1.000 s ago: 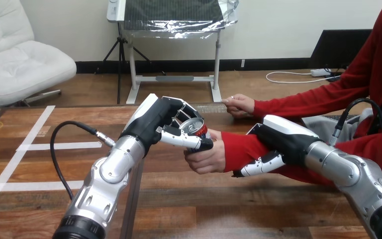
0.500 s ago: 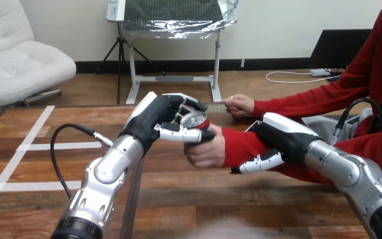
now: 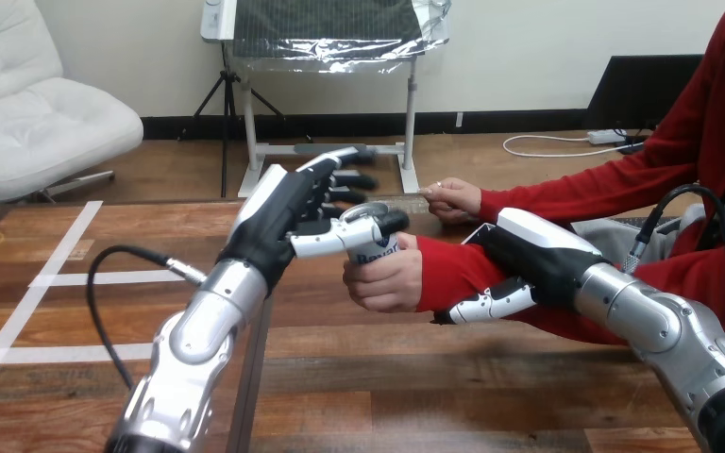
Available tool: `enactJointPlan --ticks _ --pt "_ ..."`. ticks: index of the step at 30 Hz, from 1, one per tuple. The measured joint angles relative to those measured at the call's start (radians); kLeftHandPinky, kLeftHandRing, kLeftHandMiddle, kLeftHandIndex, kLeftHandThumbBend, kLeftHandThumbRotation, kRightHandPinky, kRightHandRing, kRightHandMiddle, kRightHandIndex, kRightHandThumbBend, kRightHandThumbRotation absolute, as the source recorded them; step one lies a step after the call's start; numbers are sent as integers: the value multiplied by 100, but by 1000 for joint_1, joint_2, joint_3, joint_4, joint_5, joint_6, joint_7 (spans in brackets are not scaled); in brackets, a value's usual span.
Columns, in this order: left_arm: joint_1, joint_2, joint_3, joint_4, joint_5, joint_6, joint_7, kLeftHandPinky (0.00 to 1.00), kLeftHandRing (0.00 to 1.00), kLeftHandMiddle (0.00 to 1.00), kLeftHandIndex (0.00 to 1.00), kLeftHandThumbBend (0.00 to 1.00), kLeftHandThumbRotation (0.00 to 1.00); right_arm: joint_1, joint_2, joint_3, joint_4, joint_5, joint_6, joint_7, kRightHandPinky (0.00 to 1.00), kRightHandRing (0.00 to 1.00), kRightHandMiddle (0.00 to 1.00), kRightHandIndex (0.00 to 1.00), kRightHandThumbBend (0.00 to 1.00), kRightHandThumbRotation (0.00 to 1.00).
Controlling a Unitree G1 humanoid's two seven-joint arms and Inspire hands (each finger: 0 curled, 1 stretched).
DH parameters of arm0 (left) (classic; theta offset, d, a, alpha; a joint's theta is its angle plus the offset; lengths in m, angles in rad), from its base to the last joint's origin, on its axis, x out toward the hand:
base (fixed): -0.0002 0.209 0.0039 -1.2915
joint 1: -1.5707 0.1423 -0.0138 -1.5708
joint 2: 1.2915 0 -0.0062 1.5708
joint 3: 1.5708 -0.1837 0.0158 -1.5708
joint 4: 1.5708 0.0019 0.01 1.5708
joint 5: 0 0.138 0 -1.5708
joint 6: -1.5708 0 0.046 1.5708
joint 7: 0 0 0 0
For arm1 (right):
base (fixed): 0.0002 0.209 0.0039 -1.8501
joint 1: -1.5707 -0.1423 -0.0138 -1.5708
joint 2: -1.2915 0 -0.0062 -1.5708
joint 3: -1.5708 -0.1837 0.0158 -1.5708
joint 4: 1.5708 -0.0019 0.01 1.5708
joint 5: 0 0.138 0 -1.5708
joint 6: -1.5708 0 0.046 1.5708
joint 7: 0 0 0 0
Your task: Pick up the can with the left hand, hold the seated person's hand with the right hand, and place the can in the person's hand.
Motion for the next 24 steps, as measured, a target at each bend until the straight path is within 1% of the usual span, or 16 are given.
enactJointPlan --ticks 4,12,14,17,21,24 --pt "30 3 13 -38 -9 -4 4 92 95 95 93 84 99 0 -1 0 0 0 -1 0 31 34 37 37 72 49" --pt "102 8 52 -106 -37 -19 5 96 97 95 93 85 100 0 -5 0 0 2 -7 2 37 39 42 43 81 60" --pt "119 10 62 -120 -37 -21 6 97 97 95 93 87 100 0 -7 0 0 5 -7 5 40 42 45 47 86 66" --pt "145 15 74 -141 -36 -21 12 97 96 94 92 90 100 0 -8 0 0 10 -7 12 41 44 48 50 91 72" --pt "183 21 88 -171 -33 -21 29 95 94 93 91 96 100 0 -9 -1 0 20 -8 23 44 48 53 55 96 80" --pt "210 22 98 -193 -34 -22 42 93 93 92 90 98 100 0 -9 -1 -1 22 -9 30 48 53 58 61 98 85"
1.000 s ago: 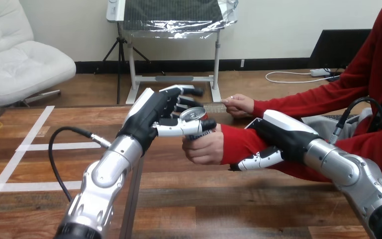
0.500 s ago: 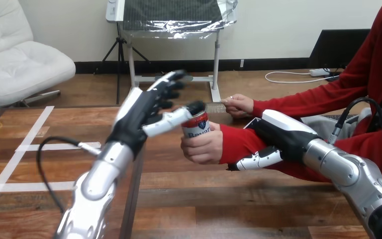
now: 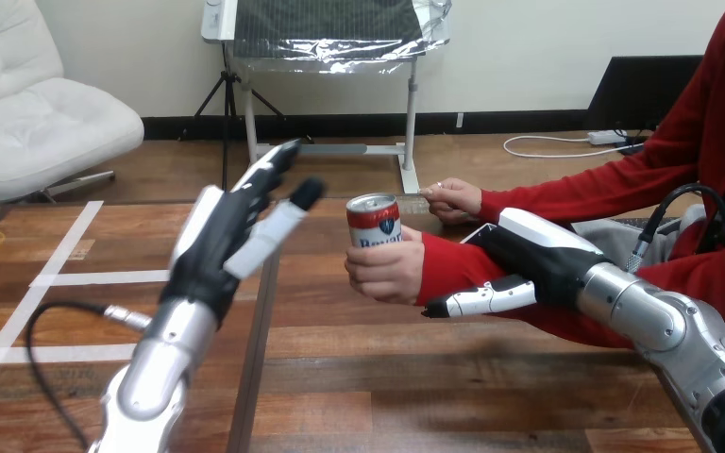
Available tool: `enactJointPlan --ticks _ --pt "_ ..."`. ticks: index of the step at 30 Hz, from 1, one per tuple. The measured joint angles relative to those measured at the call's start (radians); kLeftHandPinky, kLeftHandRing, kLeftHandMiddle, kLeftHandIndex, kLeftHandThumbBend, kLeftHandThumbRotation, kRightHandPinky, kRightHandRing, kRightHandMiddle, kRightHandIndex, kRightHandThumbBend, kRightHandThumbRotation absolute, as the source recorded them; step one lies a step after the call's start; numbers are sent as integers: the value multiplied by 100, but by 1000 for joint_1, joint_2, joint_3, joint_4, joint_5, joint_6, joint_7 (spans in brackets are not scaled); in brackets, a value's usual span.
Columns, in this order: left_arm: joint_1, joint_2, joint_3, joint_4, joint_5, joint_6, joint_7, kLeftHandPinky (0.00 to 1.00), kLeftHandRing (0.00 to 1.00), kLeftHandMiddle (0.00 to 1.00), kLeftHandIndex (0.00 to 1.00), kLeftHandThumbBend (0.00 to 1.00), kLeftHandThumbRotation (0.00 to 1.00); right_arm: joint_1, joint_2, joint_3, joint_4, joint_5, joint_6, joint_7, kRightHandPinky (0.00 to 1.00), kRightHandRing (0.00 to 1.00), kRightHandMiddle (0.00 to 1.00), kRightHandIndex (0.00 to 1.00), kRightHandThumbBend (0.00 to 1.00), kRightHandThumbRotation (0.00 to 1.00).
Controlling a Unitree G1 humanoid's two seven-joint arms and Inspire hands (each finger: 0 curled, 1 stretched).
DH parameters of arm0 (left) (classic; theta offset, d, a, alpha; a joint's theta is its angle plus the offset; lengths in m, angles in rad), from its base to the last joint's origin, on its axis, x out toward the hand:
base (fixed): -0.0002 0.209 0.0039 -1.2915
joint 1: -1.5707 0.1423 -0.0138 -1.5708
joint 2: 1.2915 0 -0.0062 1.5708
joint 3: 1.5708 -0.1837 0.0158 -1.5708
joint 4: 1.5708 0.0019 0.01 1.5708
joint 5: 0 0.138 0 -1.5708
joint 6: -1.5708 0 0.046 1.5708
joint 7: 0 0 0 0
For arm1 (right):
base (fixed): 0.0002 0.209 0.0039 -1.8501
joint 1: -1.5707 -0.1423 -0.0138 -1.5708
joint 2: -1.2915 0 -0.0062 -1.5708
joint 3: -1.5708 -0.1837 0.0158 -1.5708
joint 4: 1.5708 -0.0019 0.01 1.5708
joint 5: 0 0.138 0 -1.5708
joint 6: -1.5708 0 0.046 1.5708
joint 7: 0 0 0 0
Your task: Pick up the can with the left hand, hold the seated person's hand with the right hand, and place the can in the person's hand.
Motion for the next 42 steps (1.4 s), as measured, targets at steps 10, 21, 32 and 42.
enactJointPlan --ticks 10,21,32,42 --pt "88 -1 35 -73 -8 -3 29 82 88 90 89 100 100 8 -6 0 -26 0 0 28 63 69 71 73 100 97" --pt "164 -14 56 -138 -43 -8 36 76 85 87 85 92 100 39 -19 0 -119 14 11 79 68 75 76 77 100 100" --pt "239 -23 59 -222 -70 -12 39 73 83 85 83 85 100 93 -24 -2 -238 34 53 109 69 78 78 78 100 100" --pt "300 -26 69 -293 -122 -13 35 71 81 83 81 76 100 159 -40 -21 -332 60 87 133 70 81 80 80 100 100"
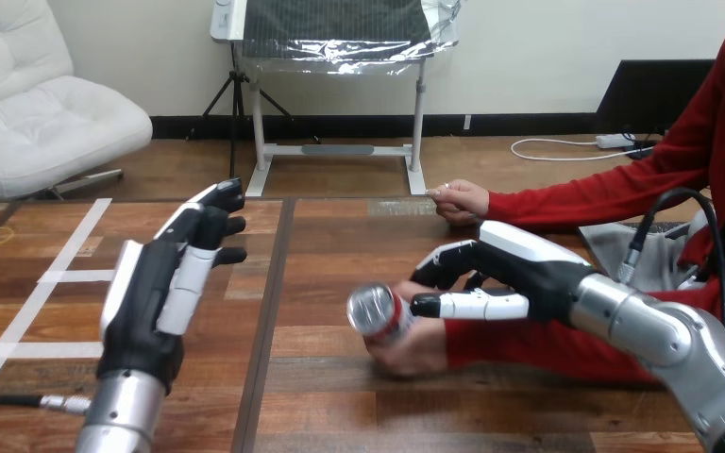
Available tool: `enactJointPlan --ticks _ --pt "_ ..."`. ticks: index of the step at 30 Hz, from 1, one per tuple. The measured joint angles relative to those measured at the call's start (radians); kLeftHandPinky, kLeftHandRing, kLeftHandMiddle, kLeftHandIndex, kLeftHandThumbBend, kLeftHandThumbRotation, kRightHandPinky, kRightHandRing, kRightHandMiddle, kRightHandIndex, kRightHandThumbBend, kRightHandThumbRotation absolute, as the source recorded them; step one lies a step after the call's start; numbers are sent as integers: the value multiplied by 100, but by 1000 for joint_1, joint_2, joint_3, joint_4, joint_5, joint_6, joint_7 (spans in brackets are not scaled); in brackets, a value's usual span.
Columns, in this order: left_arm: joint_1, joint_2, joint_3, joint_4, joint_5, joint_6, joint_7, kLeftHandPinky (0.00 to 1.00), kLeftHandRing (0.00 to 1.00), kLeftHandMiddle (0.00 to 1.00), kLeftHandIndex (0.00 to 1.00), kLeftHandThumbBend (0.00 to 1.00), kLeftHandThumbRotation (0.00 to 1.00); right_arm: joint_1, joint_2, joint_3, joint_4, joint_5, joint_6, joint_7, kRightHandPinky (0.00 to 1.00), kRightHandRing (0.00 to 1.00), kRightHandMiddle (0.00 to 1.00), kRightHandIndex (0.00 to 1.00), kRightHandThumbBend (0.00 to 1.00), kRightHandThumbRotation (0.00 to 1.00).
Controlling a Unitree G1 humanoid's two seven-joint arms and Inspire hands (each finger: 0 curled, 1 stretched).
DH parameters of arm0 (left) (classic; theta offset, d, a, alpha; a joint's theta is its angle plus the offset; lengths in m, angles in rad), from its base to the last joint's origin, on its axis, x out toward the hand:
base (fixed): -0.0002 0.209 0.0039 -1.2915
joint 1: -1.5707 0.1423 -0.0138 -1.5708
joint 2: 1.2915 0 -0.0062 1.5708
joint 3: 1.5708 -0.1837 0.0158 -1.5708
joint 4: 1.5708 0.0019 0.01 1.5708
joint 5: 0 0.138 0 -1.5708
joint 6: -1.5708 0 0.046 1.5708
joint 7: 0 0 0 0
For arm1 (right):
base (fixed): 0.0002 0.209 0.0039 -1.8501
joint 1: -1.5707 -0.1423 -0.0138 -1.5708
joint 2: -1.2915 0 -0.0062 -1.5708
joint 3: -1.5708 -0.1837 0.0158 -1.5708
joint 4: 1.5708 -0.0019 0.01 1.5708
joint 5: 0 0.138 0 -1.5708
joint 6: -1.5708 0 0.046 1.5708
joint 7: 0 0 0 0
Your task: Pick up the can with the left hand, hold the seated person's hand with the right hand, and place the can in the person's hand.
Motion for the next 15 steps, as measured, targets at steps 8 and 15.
enactJointPlan --ticks 8,15 --pt "32 -4 11 -36 -17 0 0 69 80 83 80 73 100 55 -8 -29 -61 46 16 22 70 82 81 82 100 100" --pt "46 -9 17 -51 -27 0 0 69 80 83 79 69 100 98 -12 -52 -116 94 19 33 70 82 82 83 100 100"
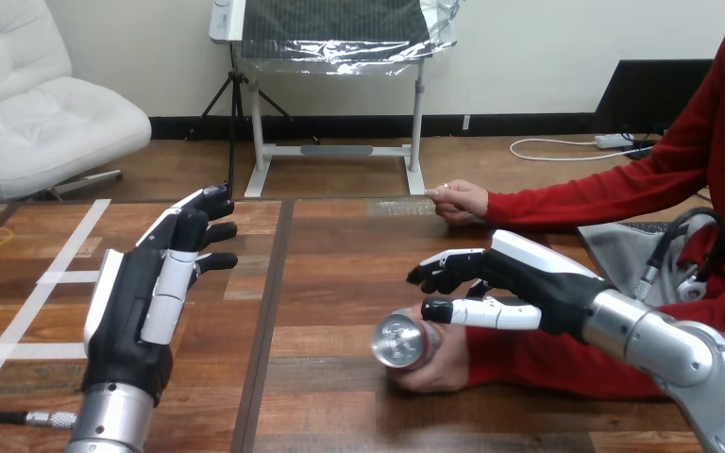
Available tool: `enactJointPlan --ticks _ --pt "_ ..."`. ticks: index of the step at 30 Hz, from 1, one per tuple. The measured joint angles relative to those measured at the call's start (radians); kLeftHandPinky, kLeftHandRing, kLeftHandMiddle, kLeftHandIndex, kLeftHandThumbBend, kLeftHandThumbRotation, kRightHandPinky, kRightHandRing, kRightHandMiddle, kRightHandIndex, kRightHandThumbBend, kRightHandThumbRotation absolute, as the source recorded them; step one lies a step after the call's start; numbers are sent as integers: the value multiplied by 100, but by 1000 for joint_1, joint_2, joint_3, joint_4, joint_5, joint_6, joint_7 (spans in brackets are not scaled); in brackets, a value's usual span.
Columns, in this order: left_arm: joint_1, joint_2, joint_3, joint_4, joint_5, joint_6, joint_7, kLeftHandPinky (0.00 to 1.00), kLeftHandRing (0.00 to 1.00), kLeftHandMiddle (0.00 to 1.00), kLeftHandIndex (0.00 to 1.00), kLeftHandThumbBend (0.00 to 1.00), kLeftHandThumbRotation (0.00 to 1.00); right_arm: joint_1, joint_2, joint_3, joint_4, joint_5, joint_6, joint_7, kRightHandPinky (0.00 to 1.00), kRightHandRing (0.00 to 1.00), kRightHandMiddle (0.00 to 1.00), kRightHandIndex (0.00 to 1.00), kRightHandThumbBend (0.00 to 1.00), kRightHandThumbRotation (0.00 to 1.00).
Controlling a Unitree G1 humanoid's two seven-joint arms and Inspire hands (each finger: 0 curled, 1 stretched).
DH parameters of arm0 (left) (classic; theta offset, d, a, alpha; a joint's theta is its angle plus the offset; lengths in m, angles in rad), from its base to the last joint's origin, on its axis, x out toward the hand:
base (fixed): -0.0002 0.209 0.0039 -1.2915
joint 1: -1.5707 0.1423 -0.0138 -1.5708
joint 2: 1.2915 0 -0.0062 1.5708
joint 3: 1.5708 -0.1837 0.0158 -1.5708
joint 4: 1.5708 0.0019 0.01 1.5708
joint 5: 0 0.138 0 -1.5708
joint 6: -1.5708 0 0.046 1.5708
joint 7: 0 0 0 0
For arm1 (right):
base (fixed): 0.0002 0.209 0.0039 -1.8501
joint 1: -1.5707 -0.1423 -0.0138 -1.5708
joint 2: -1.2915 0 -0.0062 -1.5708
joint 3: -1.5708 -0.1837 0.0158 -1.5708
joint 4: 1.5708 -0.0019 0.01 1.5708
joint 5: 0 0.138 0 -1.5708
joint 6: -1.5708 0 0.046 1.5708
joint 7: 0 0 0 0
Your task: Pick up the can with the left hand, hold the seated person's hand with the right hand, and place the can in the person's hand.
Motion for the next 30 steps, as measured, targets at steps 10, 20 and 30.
enactJointPlan --ticks 10,20,30 --pt "4 -11 12 -18 -9 0 5 67 77 81 76 62 100 77 12 -56 -92 53 -13 -56 70 80 82 83 100 100" --pt "7 -18 14 -34 -9 -27 15 64 75 78 73 58 100 178 53 -116 -191 111 -41 -149 74 83 84 85 99 100" --pt "16 -28 14 -48 -11 -68 18 60 72 75 70 51 100 273 114 -146 -261 201 -90 -191 80 85 85 85 98 100"
